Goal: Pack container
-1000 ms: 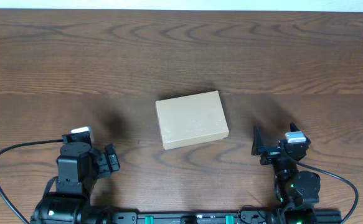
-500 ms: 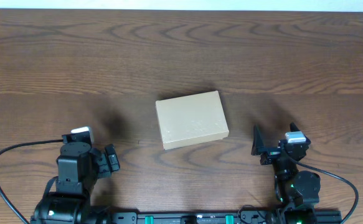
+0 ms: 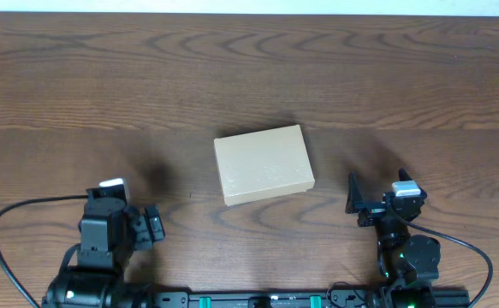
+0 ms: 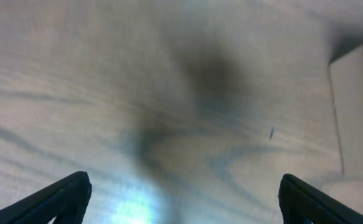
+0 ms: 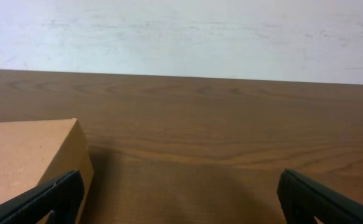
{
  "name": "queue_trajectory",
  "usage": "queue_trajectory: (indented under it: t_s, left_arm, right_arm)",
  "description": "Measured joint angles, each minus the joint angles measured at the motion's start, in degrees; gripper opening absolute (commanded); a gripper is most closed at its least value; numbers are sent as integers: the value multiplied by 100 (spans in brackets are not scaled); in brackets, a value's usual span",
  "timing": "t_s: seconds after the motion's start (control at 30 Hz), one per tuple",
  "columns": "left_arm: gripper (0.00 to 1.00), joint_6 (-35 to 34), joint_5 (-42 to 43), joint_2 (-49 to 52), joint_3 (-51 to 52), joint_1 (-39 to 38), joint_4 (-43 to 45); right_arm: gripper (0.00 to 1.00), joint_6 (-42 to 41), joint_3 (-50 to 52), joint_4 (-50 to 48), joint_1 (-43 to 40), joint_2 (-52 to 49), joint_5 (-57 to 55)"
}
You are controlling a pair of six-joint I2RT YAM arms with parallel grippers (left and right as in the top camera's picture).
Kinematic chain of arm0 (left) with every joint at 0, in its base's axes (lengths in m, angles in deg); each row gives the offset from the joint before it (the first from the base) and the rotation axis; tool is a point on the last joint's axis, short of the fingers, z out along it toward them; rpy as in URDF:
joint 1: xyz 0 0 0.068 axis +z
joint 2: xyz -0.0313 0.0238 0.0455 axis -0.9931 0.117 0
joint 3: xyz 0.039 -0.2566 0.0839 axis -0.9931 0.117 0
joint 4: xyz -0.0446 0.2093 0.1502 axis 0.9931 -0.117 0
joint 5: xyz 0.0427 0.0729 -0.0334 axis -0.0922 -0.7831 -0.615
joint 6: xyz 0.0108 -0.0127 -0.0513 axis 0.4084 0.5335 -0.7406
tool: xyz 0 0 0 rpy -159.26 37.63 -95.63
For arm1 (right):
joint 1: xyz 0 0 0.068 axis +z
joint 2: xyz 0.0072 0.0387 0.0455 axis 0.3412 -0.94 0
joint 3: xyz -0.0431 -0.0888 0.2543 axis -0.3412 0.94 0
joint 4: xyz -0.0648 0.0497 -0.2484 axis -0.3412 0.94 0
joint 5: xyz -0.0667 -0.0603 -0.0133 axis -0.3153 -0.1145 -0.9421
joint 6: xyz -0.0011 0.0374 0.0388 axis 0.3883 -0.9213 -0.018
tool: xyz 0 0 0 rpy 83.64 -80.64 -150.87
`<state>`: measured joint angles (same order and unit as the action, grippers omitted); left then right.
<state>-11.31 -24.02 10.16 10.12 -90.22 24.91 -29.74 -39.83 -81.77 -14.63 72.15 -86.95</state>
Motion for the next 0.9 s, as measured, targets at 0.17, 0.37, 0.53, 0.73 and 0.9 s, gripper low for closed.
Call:
queue_trajectory:
  t_s: [0.17,0.37,0.53,0.73,0.9]
  left_arm:
    - [95,-2,319,-863,240,0,297]
    - [95,-2,39,-1980,1139,0,1569]
    - [95,-2,-289,-2430,2070,0,2782]
    - [95,15,-597,-2743,2564,0,3733]
    - [95,162,-675,-2796,2579,0,3786]
  right_arm:
    - [99,0,0,-2,0,4,0]
    - [99,-2,0,0,0,7,0]
    - [99,-2,0,0,0,7,0]
    - [99,-2,2,0,0,7,-2]
    - [99,-2,2,0,0,7,-15]
